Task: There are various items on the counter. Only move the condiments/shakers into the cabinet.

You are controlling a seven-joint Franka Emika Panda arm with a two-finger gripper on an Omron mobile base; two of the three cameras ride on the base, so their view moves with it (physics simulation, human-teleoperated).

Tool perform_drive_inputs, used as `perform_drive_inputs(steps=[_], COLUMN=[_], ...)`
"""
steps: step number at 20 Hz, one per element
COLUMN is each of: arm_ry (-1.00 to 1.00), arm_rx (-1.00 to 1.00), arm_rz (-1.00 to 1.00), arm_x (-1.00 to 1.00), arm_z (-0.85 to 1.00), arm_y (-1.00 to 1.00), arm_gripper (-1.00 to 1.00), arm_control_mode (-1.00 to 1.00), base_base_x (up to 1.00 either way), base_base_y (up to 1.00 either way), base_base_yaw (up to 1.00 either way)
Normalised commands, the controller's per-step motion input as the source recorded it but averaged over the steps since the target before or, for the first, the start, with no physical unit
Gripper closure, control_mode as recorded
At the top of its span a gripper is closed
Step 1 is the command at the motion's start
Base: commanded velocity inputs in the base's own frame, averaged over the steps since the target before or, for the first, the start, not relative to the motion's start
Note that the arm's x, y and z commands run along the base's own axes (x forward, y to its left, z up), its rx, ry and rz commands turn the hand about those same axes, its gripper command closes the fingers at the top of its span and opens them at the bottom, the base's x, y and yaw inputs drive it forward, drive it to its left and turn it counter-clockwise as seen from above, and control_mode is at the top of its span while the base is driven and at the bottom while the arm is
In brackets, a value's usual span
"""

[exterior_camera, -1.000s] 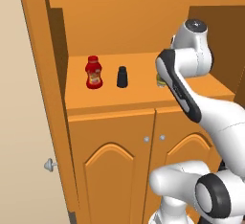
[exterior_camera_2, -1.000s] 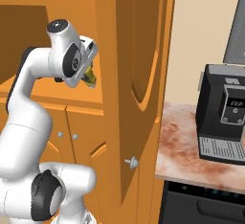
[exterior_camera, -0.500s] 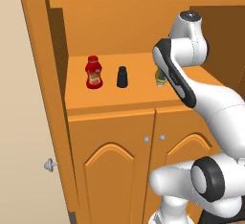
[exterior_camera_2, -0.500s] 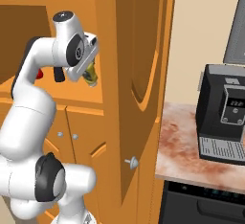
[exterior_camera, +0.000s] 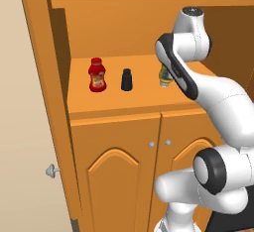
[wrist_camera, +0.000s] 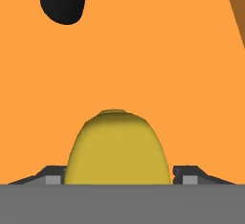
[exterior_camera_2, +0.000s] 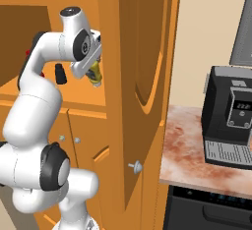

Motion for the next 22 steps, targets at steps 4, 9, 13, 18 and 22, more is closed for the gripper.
perform_drive_inputs(steps=[4,9,13,18,22], arm_ry=[0.00,-0.01,-0.05,-0.08,-0.12], arm_rx=[0.03,0.03,0.04,0.05,0.05], arm_rz=[-0.01,-0.01,-0.02,-0.04,-0.05], arm_x=[0.18,0.04,0.02,0.17,0.24], arm_z=[0.00,0.00,0.05,0.21,0.33], arm_y=[0.00,0.00,0.00,0.00,0.00], arm_gripper=[-1.00,-1.00,-1.00,-1.00,-1.00], arm_control_mode=[-1.00,-1.00,-1.00,-1.00,-1.00], base_base_x=[0.00,0.00,0.00,0.00,0.00], base_base_y=[0.00,0.00,0.00,0.00,0.00], base_base_yaw=[0.00,0.00,0.00,0.00,0.00])
